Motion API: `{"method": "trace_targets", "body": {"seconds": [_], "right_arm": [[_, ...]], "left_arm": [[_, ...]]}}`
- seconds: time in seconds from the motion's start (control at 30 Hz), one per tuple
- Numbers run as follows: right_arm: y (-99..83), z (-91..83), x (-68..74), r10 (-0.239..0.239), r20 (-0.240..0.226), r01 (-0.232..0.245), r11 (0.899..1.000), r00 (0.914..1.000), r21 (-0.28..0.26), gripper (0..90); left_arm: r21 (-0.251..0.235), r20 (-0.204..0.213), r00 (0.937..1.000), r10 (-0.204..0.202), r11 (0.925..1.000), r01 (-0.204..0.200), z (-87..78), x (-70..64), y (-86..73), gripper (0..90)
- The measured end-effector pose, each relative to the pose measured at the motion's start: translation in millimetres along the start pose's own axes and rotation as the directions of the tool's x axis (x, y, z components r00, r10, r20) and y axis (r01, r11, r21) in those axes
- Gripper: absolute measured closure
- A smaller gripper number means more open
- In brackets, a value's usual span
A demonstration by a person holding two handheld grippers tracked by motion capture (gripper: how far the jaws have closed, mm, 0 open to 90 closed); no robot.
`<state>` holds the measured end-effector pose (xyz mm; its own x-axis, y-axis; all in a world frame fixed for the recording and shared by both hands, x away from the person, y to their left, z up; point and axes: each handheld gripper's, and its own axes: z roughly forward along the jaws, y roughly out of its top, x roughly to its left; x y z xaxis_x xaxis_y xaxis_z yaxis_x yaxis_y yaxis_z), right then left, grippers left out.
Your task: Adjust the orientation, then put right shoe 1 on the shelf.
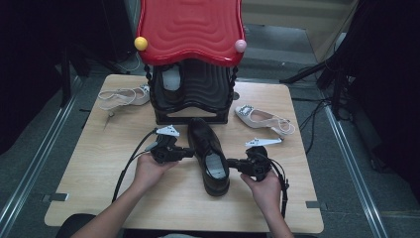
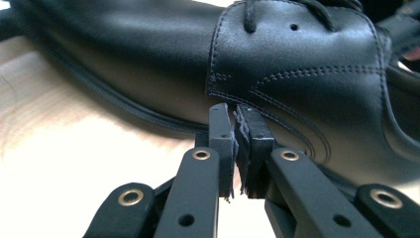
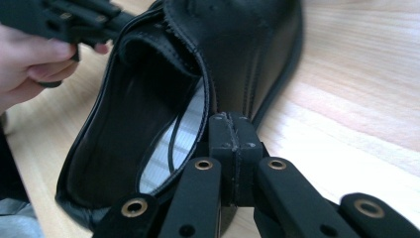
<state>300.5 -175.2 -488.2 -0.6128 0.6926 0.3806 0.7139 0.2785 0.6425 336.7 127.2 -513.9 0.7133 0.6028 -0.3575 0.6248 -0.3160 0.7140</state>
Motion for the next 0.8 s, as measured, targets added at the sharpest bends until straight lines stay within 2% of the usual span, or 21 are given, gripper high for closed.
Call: {"method": "trace_targets", "body": {"seconds": [0.13, 0.23, 0.3, 0.43, 0.53, 0.6, 0.67, 0.8], "right_arm": [[-1.7, 0.4, -0.5, 0.006, 0.002, -0.006, 1.000, 1.0000, -0.003, 87.9], [-1.2, -1.7, -5.7, 0.025, -0.011, -0.025, 1.000, 0.9996, -0.006, 85.4], [0.2, -5.2, -5.6, 0.019, -0.009, -0.019, 1.000, 0.9998, -0.008, 80.8], [7.3, -14.1, -3.2, -0.005, 0.001, 0.005, 1.000, 1.0000, -0.004, 74.4], [11.5, -20.7, 0.3, -0.001, -0.001, 0.001, 1.000, 1.0000, -0.010, 73.2], [15.0, -23.3, 5.2, 0.006, -0.013, -0.006, 1.000, 0.9999, -0.007, 72.6], [18.7, -24.2, 11.4, -0.004, -0.013, 0.004, 1.000, 0.9999, 0.004, 72.1], [25.2, -19.7, 21.6, -0.017, -0.040, 0.018, 0.999, 0.9991, 0.032, 69.5]], "left_arm": [[0.000, -0.014, 0.9996, 0.023, 0.9997, -0.023, 3.0, 0.7, 3.3, 83.5], [0.004, -0.013, 0.9997, 0.023, 0.9997, -0.023, 0.2, 3.0, 3.9, 77.8], [-0.014, -0.004, 0.9996, 0.029, 0.9995, -0.029, -3.7, 3.3, 4.6, 72.1], [-0.028, 0.002, 0.9978, 0.066, 0.9974, -0.066, -11.7, 2.5, 6.1, 62.5], [-0.007, 0.017, 0.9985, 0.052, 0.9986, -0.052, -15.9, 3.5, 8.4, 58.3], [-0.015, 0.019, 0.9989, 0.043, 0.9990, -0.043, -19.0, 3.0, 10.5, 52.4], [-0.025, 0.004, 0.9985, 0.054, 0.9982, -0.054, -23.0, 2.6, 12.5, 48.1], [-0.005, 0.016, 0.9991, 0.039, 0.9992, -0.039, -33.5, 5.5, 21.6, 49.7]]}}
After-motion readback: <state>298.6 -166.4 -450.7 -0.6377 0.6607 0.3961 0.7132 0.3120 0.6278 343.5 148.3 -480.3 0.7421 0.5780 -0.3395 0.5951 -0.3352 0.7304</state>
